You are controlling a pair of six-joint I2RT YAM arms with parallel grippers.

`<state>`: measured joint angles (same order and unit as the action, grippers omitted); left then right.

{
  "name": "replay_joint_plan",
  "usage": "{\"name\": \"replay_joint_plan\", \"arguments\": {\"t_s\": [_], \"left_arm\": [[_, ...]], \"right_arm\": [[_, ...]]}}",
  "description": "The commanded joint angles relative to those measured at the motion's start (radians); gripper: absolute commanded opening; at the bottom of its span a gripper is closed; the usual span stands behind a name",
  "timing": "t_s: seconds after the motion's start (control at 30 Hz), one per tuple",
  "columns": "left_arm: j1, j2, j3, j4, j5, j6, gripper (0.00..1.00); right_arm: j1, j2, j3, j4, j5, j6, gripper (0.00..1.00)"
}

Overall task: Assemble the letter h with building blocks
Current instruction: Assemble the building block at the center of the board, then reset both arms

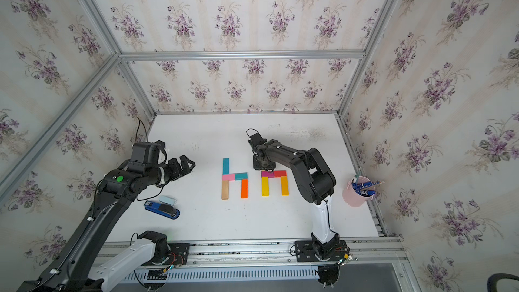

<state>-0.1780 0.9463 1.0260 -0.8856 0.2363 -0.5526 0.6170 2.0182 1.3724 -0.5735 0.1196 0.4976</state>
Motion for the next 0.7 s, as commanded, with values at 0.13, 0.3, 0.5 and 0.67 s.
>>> {"name": "replay_joint_plan", "arguments": {"t_s": [0.13,0.3,0.5,0.67], "left_arm": [[0.003,-0.004,-0.001,0.023,0.005,0.004,1.00],[0.003,-0.004,-0.003,0.025,0.008,0.003,1.00],[0.003,-0.002,0.001,0.030,0.006,0.002,1.00],[0.005,0.044,0.137,0.017,-0.051,0.038,1.00]], "right_arm": [[0.001,0.000,0.003,-0.032,0.017,0.004,0.53],[0.001,-0.003,0.031,-0.055,0.035,-0.004,0.61],[0.007,-0.086,0.048,-0.058,0.076,-0.022,0.72],[0.009,-0.254,0.101,-0.063,0.185,-0.040,0.76]]}}
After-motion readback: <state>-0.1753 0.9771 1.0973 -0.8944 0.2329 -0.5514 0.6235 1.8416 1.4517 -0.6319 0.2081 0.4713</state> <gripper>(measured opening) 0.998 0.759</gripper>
